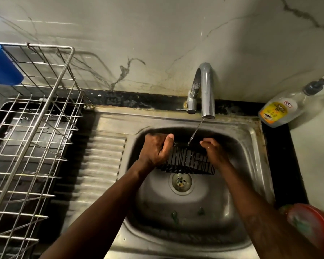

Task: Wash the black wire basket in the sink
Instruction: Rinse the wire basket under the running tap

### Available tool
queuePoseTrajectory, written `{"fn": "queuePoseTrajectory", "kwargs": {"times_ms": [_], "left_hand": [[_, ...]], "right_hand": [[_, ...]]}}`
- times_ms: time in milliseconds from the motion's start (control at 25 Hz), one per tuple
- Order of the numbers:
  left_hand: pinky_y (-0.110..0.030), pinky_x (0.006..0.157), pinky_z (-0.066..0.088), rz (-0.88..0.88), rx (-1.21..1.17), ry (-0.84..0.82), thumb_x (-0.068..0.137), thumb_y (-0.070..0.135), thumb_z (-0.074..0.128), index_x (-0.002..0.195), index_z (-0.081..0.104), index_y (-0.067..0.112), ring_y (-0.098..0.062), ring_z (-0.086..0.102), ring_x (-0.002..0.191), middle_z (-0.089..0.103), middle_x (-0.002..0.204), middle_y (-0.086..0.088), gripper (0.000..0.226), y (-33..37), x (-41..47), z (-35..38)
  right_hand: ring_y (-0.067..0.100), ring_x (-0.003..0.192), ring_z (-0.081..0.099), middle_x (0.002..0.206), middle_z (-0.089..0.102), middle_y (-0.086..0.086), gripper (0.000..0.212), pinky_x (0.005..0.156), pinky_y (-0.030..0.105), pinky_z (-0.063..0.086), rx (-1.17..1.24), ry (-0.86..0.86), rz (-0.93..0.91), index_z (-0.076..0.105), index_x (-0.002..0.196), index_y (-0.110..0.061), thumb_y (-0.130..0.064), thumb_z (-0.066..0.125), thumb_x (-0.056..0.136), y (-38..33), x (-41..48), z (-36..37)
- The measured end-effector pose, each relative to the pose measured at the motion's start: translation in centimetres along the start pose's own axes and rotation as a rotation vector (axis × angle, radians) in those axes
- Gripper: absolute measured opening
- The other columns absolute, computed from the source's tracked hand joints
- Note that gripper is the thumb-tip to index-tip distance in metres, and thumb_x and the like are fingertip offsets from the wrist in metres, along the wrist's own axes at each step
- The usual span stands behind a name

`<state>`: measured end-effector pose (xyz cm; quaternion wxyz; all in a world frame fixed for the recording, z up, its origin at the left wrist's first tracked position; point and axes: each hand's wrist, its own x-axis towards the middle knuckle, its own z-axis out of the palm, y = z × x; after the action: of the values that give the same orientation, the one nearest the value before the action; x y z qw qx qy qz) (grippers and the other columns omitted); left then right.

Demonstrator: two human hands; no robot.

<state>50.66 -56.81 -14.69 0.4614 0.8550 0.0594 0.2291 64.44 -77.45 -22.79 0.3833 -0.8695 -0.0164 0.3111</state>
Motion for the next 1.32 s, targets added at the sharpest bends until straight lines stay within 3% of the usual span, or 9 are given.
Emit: {"fn": "queuePoseTrajectory", "kwargs": {"times_ms": [240,360,480,600,680,760,880,1000,1320], "left_hand": [[-0.037,0.063,0.042,0.356,0.244,-0.190,0.096,0.024,0.040,0.066,0.055,0.011,-0.020,0.047,0.060,0.053,0.066,-0.004,0.037,-1.0,-0.4,0.9],[-0.044,0.101,0.037,0.086,0.336,-0.140,0.096,0.040,0.030,0.090,0.067,0.015,-0.021,0.052,0.119,0.059,0.125,-0.008,0.045,-2.5,-2.3,1.0],[-0.040,0.123,0.014,-0.157,0.332,-0.168,0.100,0.047,0.021,0.147,0.046,0.018,-0.019,0.015,0.152,0.025,0.162,-0.007,0.060,-3.2,-3.9,1.4],[-0.043,0.113,0.037,-0.457,0.077,-0.171,0.103,0.055,0.020,0.159,0.011,0.024,-0.026,0.043,0.139,0.045,0.149,-0.019,0.065,-2.5,-4.7,1.0],[-0.019,0.079,0.050,-0.564,0.071,-0.212,0.106,0.049,0.028,0.158,0.012,0.024,-0.016,0.067,0.086,0.069,0.089,-0.009,0.060,-2.9,-4.8,0.4],[-0.010,0.052,0.038,-0.574,0.118,-0.256,0.107,0.037,0.035,0.156,0.019,0.022,-0.009,0.053,0.059,0.050,0.060,0.000,0.054,-4.0,-5.1,0.1],[-0.013,0.047,0.039,-0.570,0.053,-0.290,0.105,0.020,0.043,0.131,0.053,0.020,-0.002,0.047,0.052,0.048,0.062,0.006,0.028,-5.8,-6.9,0.9],[-0.015,0.049,0.042,-0.618,0.029,-0.295,0.100,0.007,0.048,0.096,0.055,0.020,-0.002,0.053,0.054,0.053,0.068,0.007,0.015,-6.4,-8.2,2.1],[-0.009,0.051,0.049,-0.648,0.088,0.153,0.101,0.017,0.052,0.132,0.055,0.033,-0.004,0.060,0.061,0.060,0.079,0.011,0.036,1.6,-1.3,2.6]], "right_hand": [[0.023,0.084,0.068,0.091,0.072,0.009,0.029,0.070,0.029,0.054,-0.359,-0.108,0.251,0.073,0.107,0.000,-0.021,0.073,0.088,2.1,1.0,-3.4],[0.028,0.102,0.070,0.106,0.075,0.013,0.026,0.085,0.030,0.054,-0.279,0.085,0.255,0.076,0.105,-0.001,-0.014,0.073,0.083,3.2,-0.1,-2.7],[0.031,0.094,0.071,0.099,0.077,0.013,0.026,0.085,0.037,0.058,-0.140,0.232,0.258,0.078,0.100,-0.005,-0.015,0.069,0.077,4.3,-1.4,-1.2],[0.030,0.079,0.063,0.088,0.073,0.013,0.017,0.069,0.026,0.044,-0.159,0.372,0.232,0.075,0.088,-0.004,-0.016,0.063,0.085,4.2,-3.6,0.1],[0.034,0.092,0.067,0.098,0.074,0.014,0.018,0.077,0.032,0.050,-0.103,0.482,0.198,0.075,0.098,-0.008,-0.016,0.061,0.089,4.4,-4.9,1.2],[0.040,0.097,0.067,0.100,0.073,0.020,0.019,0.082,0.038,0.050,-0.061,0.554,0.151,0.073,0.101,-0.004,-0.010,0.060,0.090,4.8,-5.4,2.3],[0.040,0.094,0.066,0.097,0.070,0.022,0.020,0.075,0.034,0.044,-0.061,0.578,0.107,0.068,0.106,0.000,0.000,0.058,0.088,5.3,-5.7,2.8],[0.038,0.091,0.065,0.097,0.070,0.019,0.021,0.072,0.031,0.041,-0.076,0.549,0.102,0.064,0.105,-0.002,0.004,0.057,0.086,5.7,-5.9,2.8],[0.035,0.115,0.061,0.122,0.065,0.018,0.041,0.092,0.029,0.043,-0.092,0.554,0.000,0.062,0.129,-0.003,0.000,0.066,0.088,4.9,-7.2,1.5]]}}
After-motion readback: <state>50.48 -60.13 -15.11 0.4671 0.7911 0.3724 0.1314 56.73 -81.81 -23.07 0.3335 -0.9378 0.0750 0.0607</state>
